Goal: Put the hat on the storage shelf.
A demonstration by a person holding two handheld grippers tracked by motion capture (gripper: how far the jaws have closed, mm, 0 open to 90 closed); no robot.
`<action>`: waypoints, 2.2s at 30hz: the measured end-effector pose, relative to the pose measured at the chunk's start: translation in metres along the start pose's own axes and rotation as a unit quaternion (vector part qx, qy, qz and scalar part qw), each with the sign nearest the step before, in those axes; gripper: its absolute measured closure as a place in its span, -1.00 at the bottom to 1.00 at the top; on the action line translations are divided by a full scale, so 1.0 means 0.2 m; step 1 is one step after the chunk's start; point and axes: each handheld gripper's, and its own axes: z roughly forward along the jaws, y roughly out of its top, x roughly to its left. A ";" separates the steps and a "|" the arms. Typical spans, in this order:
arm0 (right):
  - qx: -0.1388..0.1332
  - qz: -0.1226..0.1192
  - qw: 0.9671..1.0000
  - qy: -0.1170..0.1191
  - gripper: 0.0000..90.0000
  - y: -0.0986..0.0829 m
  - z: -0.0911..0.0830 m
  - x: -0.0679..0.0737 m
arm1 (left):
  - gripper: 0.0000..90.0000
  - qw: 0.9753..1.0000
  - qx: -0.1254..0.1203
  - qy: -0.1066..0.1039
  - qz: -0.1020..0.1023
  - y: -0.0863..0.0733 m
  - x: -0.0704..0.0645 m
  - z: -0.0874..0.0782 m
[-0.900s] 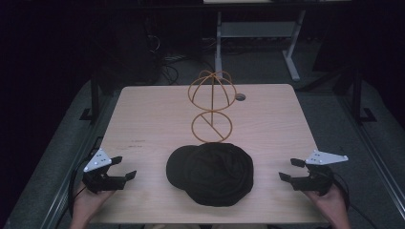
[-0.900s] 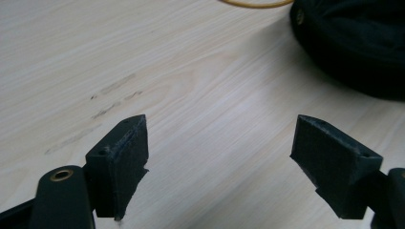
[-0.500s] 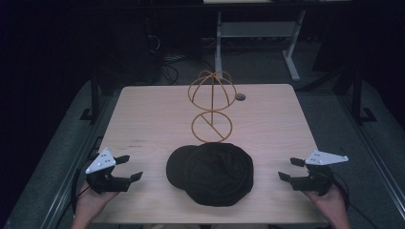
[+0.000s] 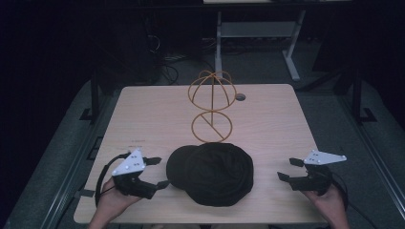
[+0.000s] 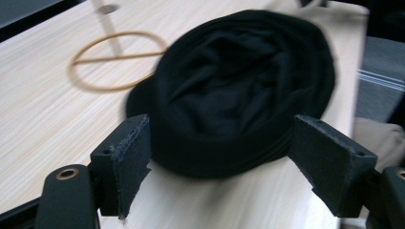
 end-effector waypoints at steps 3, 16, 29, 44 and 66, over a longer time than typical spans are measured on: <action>0.000 -0.003 1.000 0.001 -0.47 0.00 0.00 0.00 | -0.52 0.999 0.006 -0.026 0.022 0.06 -0.06 0.09; 0.001 -0.005 1.000 0.005 -0.48 0.00 0.01 0.00 | -0.47 0.991 0.060 -0.092 0.074 0.20 -0.26 0.40; 0.001 -0.009 1.000 0.008 -0.48 0.00 0.00 0.01 | -0.24 0.985 0.107 -0.120 0.068 0.24 -0.34 0.60; 0.001 -0.009 1.000 0.009 -0.47 0.00 0.00 0.01 | 0.16 0.977 0.170 -0.089 0.095 0.22 -0.42 0.71; -0.001 -0.009 1.000 0.018 -0.48 0.01 0.01 0.03 | 0.70 0.968 0.203 -0.093 0.111 0.25 -0.41 0.70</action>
